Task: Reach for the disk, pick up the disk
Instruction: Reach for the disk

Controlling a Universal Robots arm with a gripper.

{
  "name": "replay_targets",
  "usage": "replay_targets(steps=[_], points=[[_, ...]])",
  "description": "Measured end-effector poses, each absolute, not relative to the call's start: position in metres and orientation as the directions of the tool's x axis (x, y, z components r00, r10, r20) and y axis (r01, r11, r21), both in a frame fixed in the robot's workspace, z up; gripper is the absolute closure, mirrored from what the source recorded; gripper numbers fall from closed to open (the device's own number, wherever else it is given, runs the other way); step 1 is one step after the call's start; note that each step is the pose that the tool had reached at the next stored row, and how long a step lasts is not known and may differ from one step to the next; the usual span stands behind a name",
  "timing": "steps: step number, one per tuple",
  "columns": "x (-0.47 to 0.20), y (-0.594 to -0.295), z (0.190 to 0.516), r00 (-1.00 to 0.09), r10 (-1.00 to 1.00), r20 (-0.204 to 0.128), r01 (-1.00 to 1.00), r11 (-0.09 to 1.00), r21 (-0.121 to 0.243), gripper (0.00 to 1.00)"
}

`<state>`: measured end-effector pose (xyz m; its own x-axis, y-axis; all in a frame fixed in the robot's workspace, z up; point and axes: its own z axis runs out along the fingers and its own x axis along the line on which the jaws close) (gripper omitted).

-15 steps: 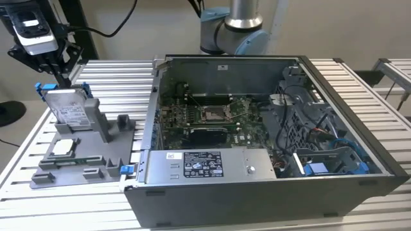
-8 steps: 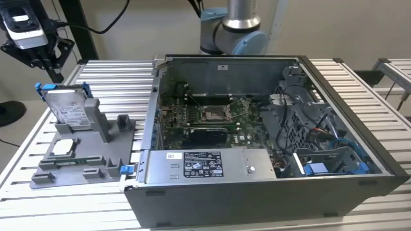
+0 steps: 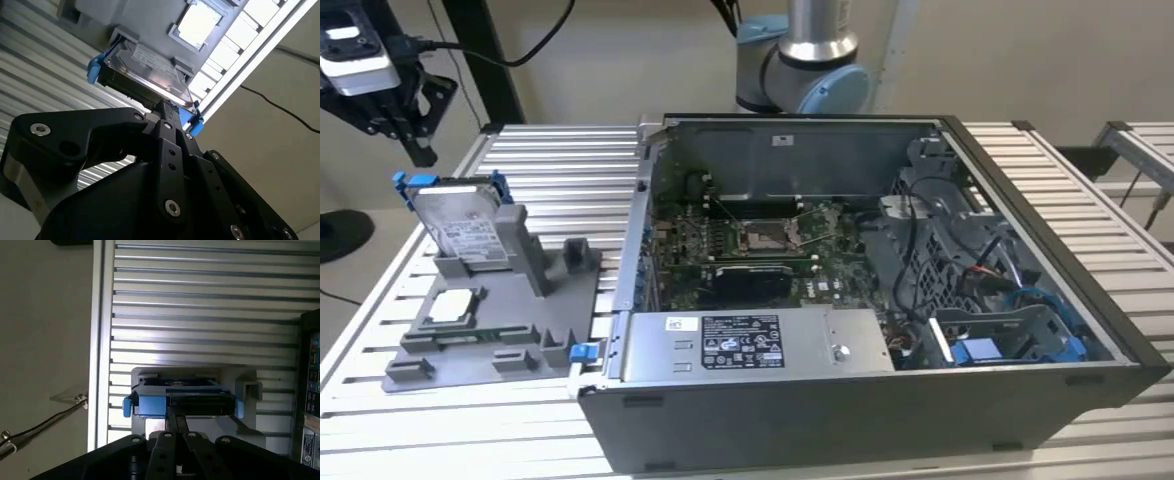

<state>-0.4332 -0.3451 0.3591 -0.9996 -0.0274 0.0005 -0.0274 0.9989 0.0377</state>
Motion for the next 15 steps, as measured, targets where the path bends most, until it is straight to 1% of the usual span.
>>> replay_targets(steps=[15], points=[[-0.449, -0.342, 0.358, -0.997, -0.073, 0.0, -0.073, 0.997, 0.038, 1.0]])
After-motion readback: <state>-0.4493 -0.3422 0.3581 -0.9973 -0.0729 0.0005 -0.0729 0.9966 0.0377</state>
